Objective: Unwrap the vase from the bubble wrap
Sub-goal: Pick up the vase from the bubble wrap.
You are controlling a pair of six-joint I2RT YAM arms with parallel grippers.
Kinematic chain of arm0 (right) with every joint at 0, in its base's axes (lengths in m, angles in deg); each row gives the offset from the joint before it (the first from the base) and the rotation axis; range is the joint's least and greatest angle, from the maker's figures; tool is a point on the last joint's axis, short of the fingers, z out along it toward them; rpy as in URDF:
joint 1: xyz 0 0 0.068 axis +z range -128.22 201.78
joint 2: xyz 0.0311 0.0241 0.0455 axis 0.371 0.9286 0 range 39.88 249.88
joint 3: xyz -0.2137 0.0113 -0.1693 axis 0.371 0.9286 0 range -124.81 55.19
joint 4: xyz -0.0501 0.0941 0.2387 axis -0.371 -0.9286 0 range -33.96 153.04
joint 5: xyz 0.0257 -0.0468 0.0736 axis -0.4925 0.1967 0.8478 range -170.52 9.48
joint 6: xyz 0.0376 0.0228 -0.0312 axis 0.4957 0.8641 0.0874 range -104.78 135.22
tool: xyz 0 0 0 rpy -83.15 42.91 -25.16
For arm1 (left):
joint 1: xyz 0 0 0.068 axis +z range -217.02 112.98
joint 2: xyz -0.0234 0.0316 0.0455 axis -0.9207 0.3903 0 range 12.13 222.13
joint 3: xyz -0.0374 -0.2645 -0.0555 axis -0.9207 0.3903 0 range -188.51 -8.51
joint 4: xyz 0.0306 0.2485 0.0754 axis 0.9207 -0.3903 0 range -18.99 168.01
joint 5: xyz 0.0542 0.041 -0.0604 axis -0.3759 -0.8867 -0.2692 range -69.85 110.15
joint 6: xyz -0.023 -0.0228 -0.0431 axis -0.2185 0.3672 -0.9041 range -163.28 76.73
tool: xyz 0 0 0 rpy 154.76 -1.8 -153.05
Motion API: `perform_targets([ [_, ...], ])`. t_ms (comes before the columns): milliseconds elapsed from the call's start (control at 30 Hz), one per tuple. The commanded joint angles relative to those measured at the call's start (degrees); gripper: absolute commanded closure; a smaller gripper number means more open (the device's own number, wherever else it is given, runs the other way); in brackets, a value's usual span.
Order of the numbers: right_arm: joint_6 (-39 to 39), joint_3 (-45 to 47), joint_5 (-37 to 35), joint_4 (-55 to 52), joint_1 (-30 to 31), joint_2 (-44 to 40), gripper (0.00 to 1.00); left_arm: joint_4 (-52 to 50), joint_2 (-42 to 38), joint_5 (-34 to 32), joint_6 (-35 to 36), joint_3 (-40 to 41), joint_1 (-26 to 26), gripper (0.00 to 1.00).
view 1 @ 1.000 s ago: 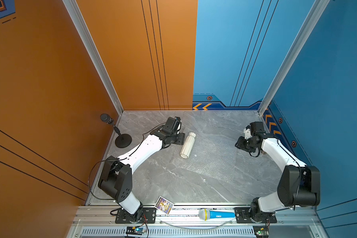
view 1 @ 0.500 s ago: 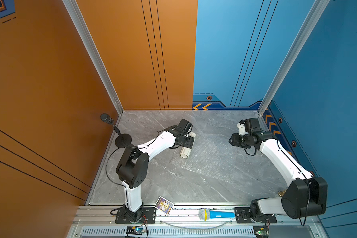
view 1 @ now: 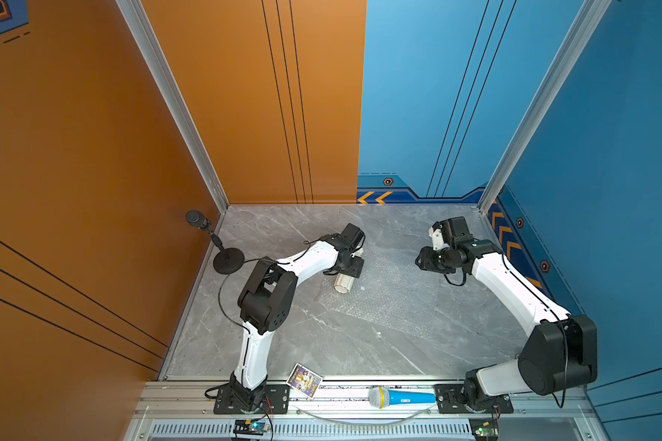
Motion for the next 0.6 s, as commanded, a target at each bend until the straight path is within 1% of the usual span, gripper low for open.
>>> perform_targets([
  [0,1.1,-1.6,-1.2,-0.6,0.4,0.7,0.52,-2.5,2.0,-2.5,0.1,-2.7,-0.9,0.28],
  [167,1.0,-1.9,-0.9,-0.5,0.4,1.5,0.52,-3.1,4.1,-2.9,0.2,-4.0,-1.1,0.31],
  [233,1.0,-1.9,-0.6,-0.1,0.4,1.6,0.52,-3.2,4.2,-1.9,0.3,-4.2,-0.9,0.43],
  [267,1.1,-1.8,-0.5,0.0,0.4,1.7,0.52,-3.2,4.2,-0.7,0.4,-4.1,-0.6,0.51],
  [300,1.2,-1.9,-0.3,0.1,0.4,1.7,0.52,-3.2,4.1,0.0,0.3,-4.1,-0.4,0.55],
  [367,1.3,-1.8,0.1,0.3,0.4,1.9,0.52,-3.2,3.6,-0.3,0.5,-3.8,-0.3,0.57],
  [467,1.5,-1.9,1.0,0.6,0.8,1.8,0.52,-3.2,1.9,-0.5,1.3,-3.0,-0.2,0.58],
  [567,2.6,-1.6,6.0,2.4,0.9,1.5,0.52,-3.2,-1.5,-0.2,2.8,-2.0,-0.2,0.59],
])
